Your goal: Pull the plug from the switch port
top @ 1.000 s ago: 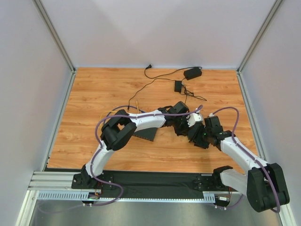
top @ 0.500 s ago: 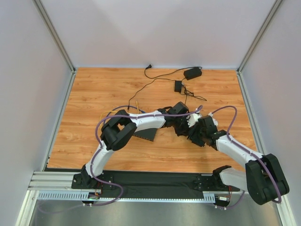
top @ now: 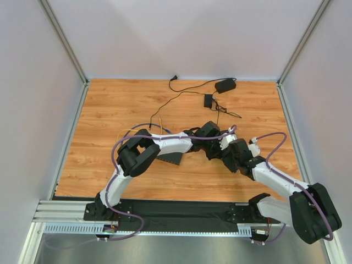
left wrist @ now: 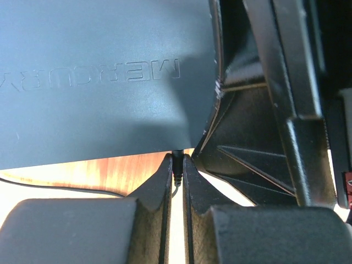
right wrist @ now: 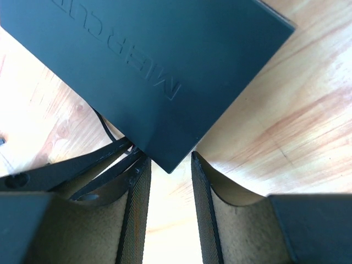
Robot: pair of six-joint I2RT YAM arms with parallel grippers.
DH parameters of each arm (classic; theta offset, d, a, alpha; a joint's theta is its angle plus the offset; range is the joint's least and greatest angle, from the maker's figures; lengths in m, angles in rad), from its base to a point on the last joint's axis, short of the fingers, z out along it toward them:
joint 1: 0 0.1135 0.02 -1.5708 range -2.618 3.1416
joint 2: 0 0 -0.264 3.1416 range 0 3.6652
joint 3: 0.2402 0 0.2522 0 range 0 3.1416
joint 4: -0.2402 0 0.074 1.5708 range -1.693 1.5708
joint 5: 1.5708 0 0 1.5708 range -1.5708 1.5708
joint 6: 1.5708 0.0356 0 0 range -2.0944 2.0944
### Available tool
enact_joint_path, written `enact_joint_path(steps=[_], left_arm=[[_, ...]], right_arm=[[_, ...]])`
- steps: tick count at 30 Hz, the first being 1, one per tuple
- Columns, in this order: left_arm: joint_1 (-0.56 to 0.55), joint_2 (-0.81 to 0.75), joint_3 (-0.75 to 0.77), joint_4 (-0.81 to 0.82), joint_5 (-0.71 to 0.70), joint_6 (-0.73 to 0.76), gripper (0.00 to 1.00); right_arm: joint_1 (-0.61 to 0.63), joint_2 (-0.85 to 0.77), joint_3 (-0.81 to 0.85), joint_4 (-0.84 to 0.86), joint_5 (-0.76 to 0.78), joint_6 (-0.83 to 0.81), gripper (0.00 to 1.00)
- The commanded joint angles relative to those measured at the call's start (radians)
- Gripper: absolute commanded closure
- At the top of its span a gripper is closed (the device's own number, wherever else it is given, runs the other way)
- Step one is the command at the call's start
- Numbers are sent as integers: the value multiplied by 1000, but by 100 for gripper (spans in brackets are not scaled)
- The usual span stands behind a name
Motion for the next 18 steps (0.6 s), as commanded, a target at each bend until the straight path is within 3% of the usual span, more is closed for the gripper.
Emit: enact_joint_path(steps=[1,18], left_arm=[[-9,-20,-91,-107,-37,-9,100],[11,-65,-179,-113,-65,-29,100]], right_arm=[[-20,23,9,-63,252,60,64],[-102,5,38,-74,246,-98,65]])
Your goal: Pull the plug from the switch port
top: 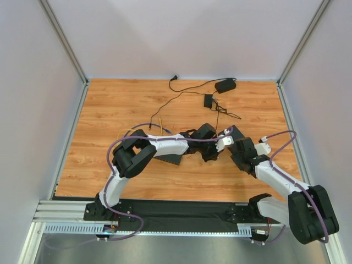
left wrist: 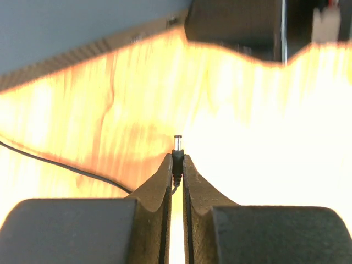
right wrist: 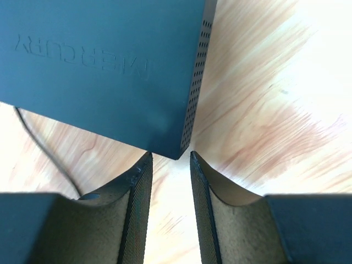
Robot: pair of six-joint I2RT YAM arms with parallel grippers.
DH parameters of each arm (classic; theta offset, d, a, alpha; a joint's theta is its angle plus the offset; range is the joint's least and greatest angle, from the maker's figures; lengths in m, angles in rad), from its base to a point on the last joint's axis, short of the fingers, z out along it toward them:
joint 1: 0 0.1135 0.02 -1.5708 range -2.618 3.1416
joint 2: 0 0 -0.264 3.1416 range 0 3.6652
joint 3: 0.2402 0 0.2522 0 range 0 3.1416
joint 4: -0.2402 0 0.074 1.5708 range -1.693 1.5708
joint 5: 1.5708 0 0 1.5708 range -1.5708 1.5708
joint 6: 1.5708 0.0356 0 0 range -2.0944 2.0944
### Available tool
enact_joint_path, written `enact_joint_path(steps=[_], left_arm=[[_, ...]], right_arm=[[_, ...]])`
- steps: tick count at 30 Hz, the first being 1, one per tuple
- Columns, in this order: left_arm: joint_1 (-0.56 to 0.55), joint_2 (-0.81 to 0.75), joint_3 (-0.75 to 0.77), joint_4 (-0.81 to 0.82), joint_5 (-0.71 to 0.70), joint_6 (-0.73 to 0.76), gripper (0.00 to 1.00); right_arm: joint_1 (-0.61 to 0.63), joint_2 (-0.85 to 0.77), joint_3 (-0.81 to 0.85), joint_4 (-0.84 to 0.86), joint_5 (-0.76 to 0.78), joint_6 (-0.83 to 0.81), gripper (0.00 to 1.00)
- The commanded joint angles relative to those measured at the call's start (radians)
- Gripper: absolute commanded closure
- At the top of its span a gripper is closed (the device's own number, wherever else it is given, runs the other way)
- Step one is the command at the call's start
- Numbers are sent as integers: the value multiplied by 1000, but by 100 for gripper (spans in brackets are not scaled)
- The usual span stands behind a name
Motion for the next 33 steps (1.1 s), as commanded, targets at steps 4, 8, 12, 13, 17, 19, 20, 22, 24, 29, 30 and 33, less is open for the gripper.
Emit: enact_joint_path(steps=[4,8,12,13,17,19,20,22,24,29,30,33], left_arm=[[11,-66,-136,-99,12,-30,100],[13,-153,-128,-118,-31,-50,100],[42,-220,-84,-149,-54,-75,100],[49,-227,-69,-158,-54,-78,100],[100,-224,36,-233,-54,-93,100],[121,-218,94,-244,-68,-104,100],[144,-207,115,-255,-69,-108,100],[171,-184,195,-272,-81,-131,100],[209,-128,302,-309,-85,-153,100],[295,44,519,-367,-65,-182,100],[302,70,577,-372,-52,-182,100],[331,153,666,-358,-40,-225,100]], right_arm=[[1,-21,26,37,23,-129,66],[2,-125,26,-20,2,-219,66],[-1,-260,46,-115,-43,-273,65],[2,-277,54,-143,-53,-279,65],[2,-305,101,-170,-96,-323,63],[1,-284,156,-201,-119,-366,62],[-1,-274,178,-204,-135,-385,61],[-1,-245,222,-218,-143,-412,58],[-25,-201,255,-206,-182,-441,56],[-107,-48,338,-207,-300,-527,55],[-120,-37,345,-204,-313,-527,55],[-179,-14,356,-175,-334,-537,55]])
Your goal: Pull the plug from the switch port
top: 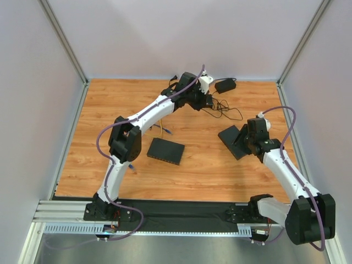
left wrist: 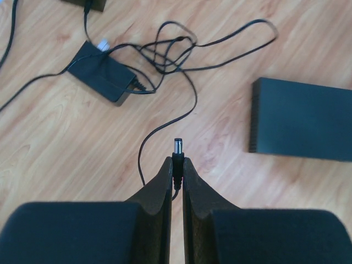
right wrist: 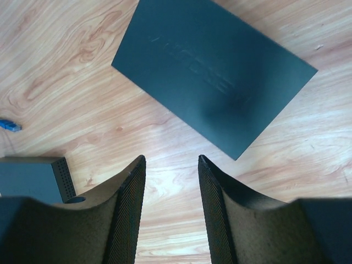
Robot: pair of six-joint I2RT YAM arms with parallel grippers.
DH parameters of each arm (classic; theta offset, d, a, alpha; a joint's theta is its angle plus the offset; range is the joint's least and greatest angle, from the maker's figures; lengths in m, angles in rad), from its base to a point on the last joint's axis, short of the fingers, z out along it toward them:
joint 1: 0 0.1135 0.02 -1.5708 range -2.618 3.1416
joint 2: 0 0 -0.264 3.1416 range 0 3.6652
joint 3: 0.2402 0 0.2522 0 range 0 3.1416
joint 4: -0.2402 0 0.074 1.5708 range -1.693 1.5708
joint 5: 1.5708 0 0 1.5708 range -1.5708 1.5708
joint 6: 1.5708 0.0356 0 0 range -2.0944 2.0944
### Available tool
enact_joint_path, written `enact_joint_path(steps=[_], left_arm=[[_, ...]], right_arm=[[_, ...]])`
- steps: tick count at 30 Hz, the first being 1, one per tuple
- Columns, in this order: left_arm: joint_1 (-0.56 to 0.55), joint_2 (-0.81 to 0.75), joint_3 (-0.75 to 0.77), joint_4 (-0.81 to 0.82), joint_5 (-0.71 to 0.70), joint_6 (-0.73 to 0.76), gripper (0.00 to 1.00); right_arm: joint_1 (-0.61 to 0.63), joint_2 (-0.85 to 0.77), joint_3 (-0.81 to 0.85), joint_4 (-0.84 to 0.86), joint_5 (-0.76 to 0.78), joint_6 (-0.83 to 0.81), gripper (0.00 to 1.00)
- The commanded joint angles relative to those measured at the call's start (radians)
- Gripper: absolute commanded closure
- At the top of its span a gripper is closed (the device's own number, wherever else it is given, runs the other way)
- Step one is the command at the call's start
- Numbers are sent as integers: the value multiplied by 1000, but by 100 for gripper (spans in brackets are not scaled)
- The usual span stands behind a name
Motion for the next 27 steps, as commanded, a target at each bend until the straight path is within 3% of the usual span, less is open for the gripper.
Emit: enact_joint_path(steps=[1,6,7,9,13,16,19,21,27], left_arm=[[29,115,96,-37,33,-72,100],[78,224,230,-8,87,-163,99],[92,240,239,-1,88,-192,90],[101,238,245,0,95,-201,86],[115,168,233,-78,1,-195,52],[116,67,177,-120,-66,-189,42],[116,-48,88,-151,-102,-204,39],[113,-111,-18,-139,-41,-246,42],[25,-298,-319,-19,62,-388,62]], right_arm=[[-71,16,52,23,-102,-52,55],[-122,74,102,11,-121,-86,55],[-136,82,107,7,-115,-90,55],[-153,106,113,10,-113,-105,55],[-228,149,122,17,-165,-110,55],[-243,175,134,17,-170,-130,55],[-266,208,150,0,-147,-141,55],[-283,226,148,14,-165,-136,55],[-341,312,174,63,-260,-118,54]])
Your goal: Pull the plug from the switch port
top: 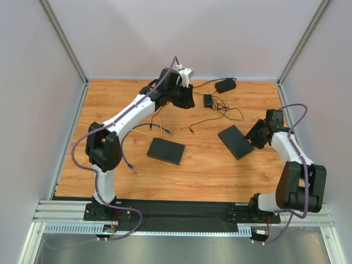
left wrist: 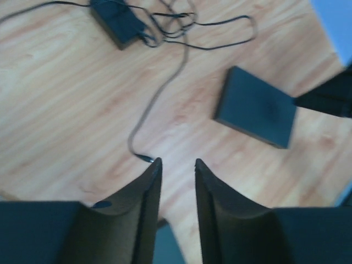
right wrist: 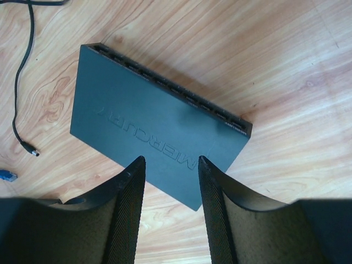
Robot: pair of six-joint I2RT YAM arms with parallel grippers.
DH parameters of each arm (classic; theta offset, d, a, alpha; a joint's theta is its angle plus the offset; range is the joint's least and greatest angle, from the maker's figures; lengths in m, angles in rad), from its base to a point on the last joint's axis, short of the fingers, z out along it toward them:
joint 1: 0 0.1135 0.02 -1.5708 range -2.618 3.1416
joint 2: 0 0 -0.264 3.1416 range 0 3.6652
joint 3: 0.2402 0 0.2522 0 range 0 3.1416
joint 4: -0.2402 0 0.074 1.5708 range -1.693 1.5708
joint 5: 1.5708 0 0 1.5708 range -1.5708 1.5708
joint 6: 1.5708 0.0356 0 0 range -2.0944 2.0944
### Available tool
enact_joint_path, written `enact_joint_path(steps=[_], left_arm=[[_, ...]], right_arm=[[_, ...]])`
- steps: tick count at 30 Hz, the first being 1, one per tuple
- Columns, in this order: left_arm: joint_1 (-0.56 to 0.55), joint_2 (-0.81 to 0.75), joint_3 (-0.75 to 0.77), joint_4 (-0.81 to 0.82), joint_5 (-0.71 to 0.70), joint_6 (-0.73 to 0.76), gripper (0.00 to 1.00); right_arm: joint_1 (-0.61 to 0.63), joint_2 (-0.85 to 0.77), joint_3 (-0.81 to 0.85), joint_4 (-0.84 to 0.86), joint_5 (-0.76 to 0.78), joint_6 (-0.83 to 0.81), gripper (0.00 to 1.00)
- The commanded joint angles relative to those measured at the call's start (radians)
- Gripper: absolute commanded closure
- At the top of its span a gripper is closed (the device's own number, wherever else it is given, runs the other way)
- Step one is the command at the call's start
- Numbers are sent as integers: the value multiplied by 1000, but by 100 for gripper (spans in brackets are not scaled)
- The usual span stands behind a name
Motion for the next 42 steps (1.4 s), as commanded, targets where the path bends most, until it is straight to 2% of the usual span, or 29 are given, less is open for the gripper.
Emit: enact_joint_path(steps=[1,5,11,15,22,26,32,42], left_arm=[[-87,-59,-123,87,67,-115,66],[-176,-27,-176,161,77,-201,68],[-250,134,-101,205,100,-319,70],[-255,201,-93,247,68,-385,67],[-255,307,-38,285,83,-477,62],[-258,376,42,282,119,-505,62],[-259,462,120,253,168,-491,61],[-258,491,151,207,182,-411,59]], right_arm=[[-33,63,56,54,-85,-7,54],[-47,141,117,42,-117,-47,53],[-51,204,165,48,-140,-143,48],[-54,230,179,45,-116,-179,43],[-80,307,177,79,-140,-179,43],[-82,321,144,109,-171,-160,43],[-82,238,50,154,-217,-99,45],[-42,-53,-286,273,-333,59,50]])
